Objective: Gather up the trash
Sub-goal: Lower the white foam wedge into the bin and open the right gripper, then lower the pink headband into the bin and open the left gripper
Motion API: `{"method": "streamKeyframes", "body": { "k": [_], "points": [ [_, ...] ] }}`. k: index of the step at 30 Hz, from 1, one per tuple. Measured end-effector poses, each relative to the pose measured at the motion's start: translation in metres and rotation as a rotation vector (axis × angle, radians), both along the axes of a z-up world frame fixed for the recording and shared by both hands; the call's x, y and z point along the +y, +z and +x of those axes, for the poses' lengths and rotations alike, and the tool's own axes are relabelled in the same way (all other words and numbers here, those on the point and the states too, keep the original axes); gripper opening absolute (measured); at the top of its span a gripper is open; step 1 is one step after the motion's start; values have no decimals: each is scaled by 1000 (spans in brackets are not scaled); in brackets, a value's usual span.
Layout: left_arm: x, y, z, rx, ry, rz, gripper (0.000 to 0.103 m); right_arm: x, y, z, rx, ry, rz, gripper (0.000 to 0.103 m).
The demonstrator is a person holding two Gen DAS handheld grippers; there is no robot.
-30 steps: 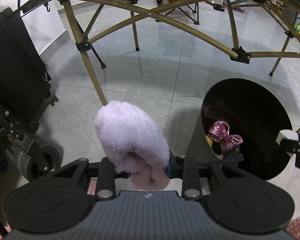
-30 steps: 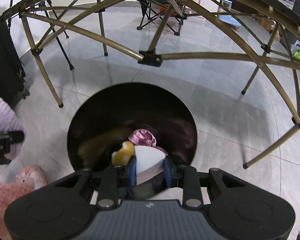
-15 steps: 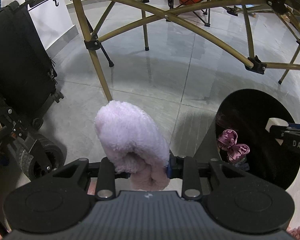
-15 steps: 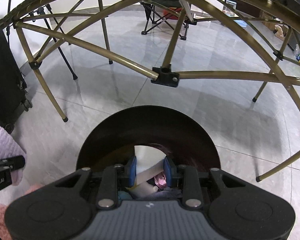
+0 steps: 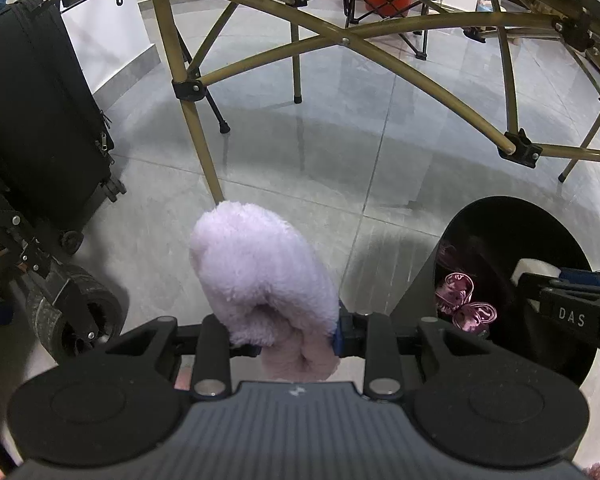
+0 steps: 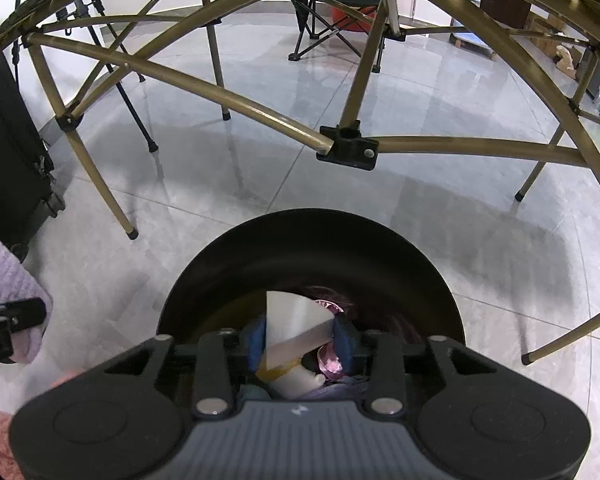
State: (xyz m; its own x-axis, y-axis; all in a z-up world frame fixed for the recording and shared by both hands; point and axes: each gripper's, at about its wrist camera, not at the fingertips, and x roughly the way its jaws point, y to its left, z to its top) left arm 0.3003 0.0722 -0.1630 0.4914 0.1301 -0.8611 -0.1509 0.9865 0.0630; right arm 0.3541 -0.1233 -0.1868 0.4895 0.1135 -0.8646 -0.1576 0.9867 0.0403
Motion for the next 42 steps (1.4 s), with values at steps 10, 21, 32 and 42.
{"method": "streamKeyframes", "body": {
  "k": [10,21,32,42],
  "points": [
    [-4,3,-2,-8,-13,1,31,-12,-3,0,20,-58,-35,103],
    [-27,10,-3,-21,-53,3,31,-28,10,-9,-14,-77,-16,103],
    [-68,13,1,-30,-117,15,31,-68,23,-22,-57,-141,8,103],
    [-112,16,5,-39,-183,22,31,-111,27,-36,-84,-210,18,103]
  ]
}}
